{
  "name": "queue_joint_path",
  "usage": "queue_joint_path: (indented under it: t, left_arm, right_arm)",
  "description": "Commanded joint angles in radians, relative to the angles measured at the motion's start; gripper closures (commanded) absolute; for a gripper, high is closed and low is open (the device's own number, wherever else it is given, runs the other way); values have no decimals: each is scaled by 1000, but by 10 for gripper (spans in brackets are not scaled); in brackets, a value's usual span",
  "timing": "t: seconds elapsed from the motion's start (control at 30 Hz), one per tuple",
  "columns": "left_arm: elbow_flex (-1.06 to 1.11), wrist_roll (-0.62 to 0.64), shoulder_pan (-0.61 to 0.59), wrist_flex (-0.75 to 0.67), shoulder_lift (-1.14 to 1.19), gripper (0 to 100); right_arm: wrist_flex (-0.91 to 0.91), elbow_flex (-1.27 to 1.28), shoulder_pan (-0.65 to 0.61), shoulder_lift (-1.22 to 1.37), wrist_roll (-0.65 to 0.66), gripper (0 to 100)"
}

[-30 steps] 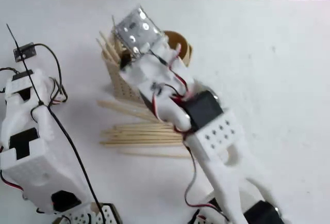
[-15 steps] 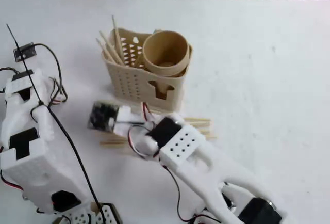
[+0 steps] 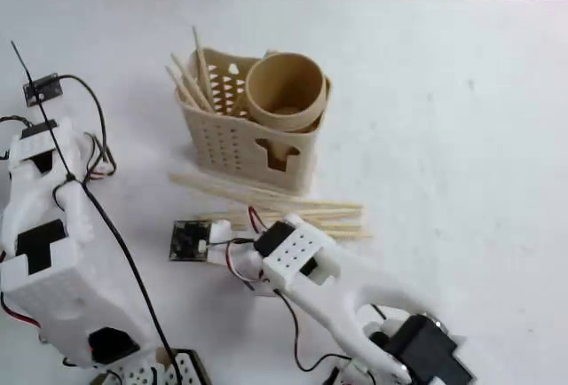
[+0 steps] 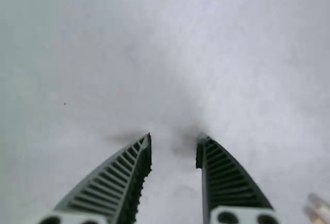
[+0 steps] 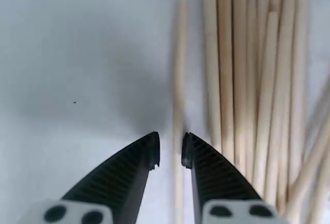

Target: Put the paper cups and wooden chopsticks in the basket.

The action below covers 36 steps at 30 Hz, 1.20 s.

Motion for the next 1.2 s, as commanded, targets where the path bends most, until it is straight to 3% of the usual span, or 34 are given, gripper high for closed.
queue_joint_path:
  t: [0.0, 0.17, 0.43, 0.93, 1.17]
  left_arm:
    - [-29, -8, -10, 5, 4, 845]
    - [-29, -8, -10, 5, 4, 845]
    - [-29, -8, -10, 5, 4, 845]
    - [-29, -8, -10, 5, 4, 845]
    - [-29, -8, -10, 5, 4, 845]
  right_arm:
    - [-22, -12, -5, 51, 12, 915]
    - [-15, -43, -1, 79, 12, 984]
    - [-12, -52, 73, 39, 5, 982]
    - [140, -63, 88, -452, -164, 982]
    - [203, -338, 93, -591, -253, 982]
